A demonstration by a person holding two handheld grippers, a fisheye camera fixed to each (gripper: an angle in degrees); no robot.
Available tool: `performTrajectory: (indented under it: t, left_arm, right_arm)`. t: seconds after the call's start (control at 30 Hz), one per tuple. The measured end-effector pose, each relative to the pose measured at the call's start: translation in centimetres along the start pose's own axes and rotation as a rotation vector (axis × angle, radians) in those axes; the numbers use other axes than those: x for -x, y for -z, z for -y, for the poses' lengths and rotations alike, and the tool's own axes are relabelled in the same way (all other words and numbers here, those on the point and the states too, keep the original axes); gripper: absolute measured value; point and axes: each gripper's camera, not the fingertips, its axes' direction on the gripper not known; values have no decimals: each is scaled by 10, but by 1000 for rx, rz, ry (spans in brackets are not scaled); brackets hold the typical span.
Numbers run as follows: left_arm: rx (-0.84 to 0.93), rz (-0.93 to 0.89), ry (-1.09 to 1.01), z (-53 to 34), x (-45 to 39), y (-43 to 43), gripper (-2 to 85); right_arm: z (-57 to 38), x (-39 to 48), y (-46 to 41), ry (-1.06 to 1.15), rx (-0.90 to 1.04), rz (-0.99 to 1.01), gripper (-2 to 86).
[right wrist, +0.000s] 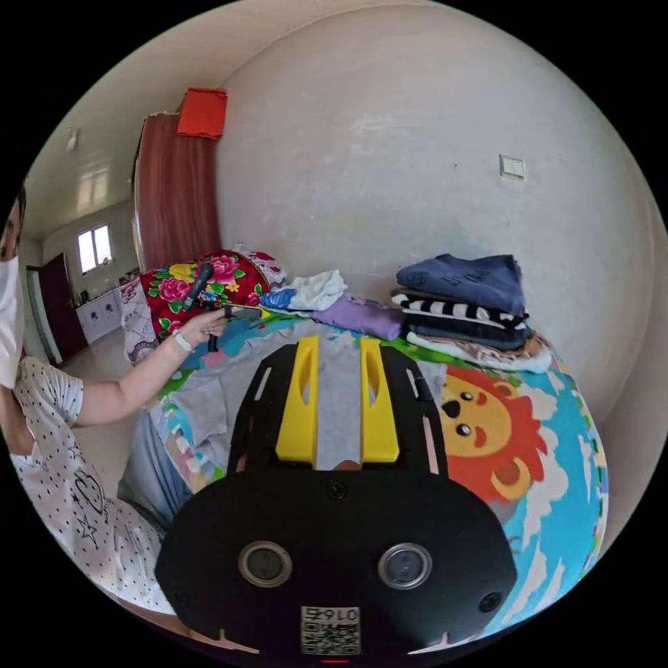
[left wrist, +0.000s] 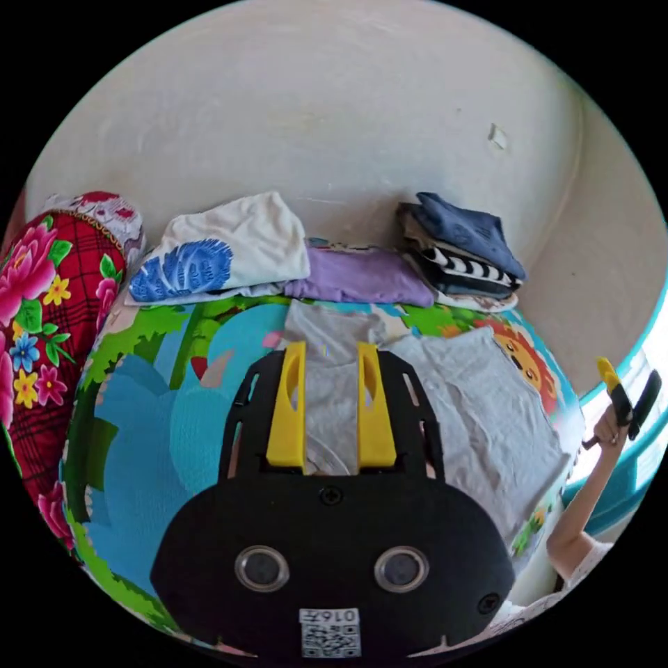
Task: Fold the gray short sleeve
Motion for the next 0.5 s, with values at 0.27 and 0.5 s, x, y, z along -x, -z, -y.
performTrajectory:
  t: [0.27, 0.5]
  left_arm:
    - [-8, -135, 105, 52, 124, -77, 103]
    - [84, -339, 122, 86, 190, -111, 107]
  right_arm:
    - [139, -54, -355, -320, 303, 260, 99]
    - [117, -74, -513, -353, 531, 117, 132]
